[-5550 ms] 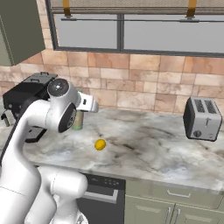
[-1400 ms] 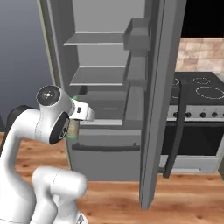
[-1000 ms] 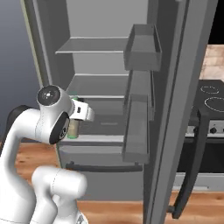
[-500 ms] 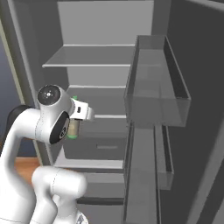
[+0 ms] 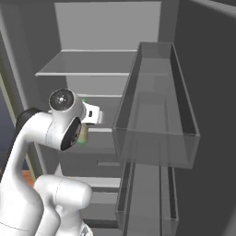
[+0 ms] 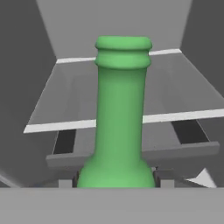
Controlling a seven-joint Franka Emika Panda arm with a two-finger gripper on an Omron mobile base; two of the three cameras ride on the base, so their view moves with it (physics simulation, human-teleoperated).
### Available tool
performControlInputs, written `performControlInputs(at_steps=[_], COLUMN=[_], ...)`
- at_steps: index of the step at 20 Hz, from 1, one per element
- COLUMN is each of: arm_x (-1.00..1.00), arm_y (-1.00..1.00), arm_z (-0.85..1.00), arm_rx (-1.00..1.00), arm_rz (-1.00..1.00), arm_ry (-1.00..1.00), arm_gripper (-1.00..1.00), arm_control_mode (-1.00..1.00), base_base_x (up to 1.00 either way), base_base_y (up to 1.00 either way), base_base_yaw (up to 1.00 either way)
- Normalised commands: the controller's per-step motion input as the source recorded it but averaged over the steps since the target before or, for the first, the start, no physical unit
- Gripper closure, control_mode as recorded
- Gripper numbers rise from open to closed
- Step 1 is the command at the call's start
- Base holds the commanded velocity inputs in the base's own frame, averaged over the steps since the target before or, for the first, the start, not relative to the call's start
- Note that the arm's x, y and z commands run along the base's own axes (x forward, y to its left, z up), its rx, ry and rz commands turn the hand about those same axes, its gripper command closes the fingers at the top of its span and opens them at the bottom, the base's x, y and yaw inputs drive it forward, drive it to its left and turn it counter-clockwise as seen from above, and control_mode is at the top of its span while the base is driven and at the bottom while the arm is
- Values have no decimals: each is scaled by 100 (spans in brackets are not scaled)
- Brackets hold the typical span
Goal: Place the beer on the top shelf of the fridge to keep it out of children's reach, and place the lemon and squash on lower shelves for easy access.
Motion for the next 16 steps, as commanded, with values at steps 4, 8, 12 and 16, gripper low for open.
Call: performControlInputs(at_steps=[4, 8, 12, 16], arm_x=[2, 2, 14, 20], arm_y=[-4, 0, 0, 0], arm_z=[51, 64, 66, 65], arm_rx=[0, 0, 0, 0], arm_rz=[13, 10, 7, 5], arm_ry=[-13, -15, -13, -21], arm_gripper=[100, 100, 100, 100], arm_control_mode=[-100, -100, -100, -100], base_base_x=[0, 0, 0, 0], base_base_y=[0, 0, 0, 0], base_base_yaw=[0, 0, 0, 0])
